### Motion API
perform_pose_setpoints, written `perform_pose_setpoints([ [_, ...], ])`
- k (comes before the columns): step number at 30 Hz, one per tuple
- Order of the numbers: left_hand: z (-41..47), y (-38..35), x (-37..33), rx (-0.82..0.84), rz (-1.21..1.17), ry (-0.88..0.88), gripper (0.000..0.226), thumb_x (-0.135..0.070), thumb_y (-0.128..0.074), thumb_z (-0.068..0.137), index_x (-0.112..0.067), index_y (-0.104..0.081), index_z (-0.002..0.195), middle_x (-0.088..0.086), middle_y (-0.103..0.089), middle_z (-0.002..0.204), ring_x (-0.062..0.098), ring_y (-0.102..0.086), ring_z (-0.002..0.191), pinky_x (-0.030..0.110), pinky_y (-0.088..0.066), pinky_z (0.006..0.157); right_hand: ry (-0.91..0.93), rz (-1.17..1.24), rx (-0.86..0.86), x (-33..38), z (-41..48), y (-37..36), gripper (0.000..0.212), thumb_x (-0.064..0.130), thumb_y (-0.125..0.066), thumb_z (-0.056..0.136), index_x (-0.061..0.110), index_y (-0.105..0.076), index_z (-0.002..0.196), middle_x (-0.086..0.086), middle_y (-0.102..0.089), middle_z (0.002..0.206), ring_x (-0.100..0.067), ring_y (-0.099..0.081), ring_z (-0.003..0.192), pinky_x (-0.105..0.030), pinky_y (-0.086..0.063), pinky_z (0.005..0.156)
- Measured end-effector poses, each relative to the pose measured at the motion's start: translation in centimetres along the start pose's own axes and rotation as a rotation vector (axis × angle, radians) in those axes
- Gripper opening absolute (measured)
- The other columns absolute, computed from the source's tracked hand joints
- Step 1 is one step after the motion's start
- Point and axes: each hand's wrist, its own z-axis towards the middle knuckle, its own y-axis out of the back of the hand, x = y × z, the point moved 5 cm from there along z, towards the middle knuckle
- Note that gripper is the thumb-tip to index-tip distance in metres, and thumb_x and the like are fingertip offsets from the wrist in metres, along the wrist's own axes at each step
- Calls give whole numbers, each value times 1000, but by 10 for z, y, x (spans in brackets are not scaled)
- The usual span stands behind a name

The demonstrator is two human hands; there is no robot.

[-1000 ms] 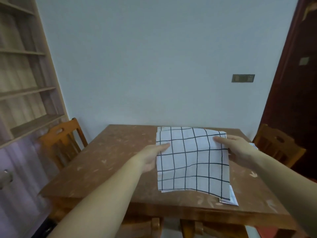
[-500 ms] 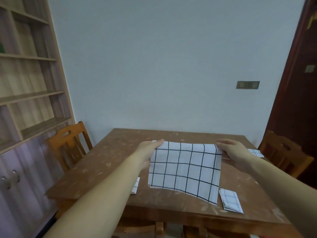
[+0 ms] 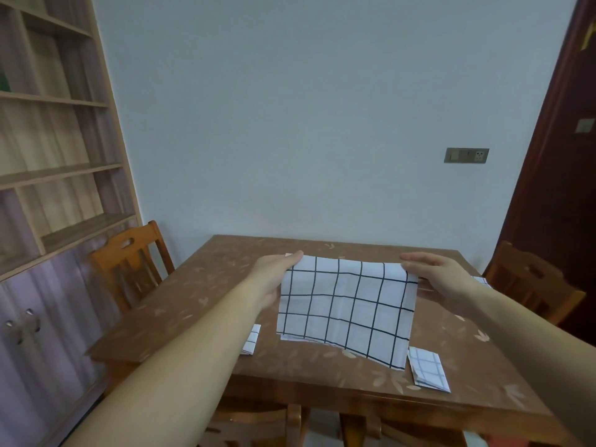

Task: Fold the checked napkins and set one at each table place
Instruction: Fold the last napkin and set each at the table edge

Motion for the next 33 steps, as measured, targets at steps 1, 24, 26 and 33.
perform_pose_setpoints([
  [1,-2,-1,-1,-5,12,-2,84,-47,-89,50,-6,-66,120,9,-67,125,28,-62,116,49,-43,106,-5,11,23,0,0,1,24,15,-61,94,16,-65,118,-8,-72,102,-20,-67,86,-28,-51,71],
  [24,-16,-17,-31,-61,116,-95,17,-15,-71,87,-7,-71,102,11,-72,100,22,-65,91,44,-49,98,66,-73,13,6,9,36,23,7,-61,93,15,-68,113,-8,-70,100,-21,-63,88,-29,-53,78],
  [26,-18,-19,-32,-67,63,-92,13,-13,-69,89,-7,-70,100,10,-71,96,23,-65,87,43,-51,96,57,-39,17,5,10,35,24,7,-57,95,14,-67,116,-8,-67,99,-21,-61,89,-33,-52,86],
  [33,-18,-16,-36,-104,51,-134,21,-20,-67,91,-5,-70,105,7,-72,98,20,-67,87,38,-53,89,95,-120,21,8,8,34,27,11,-67,89,15,-68,115,-4,-72,101,-15,-67,92,-29,-52,84],
])
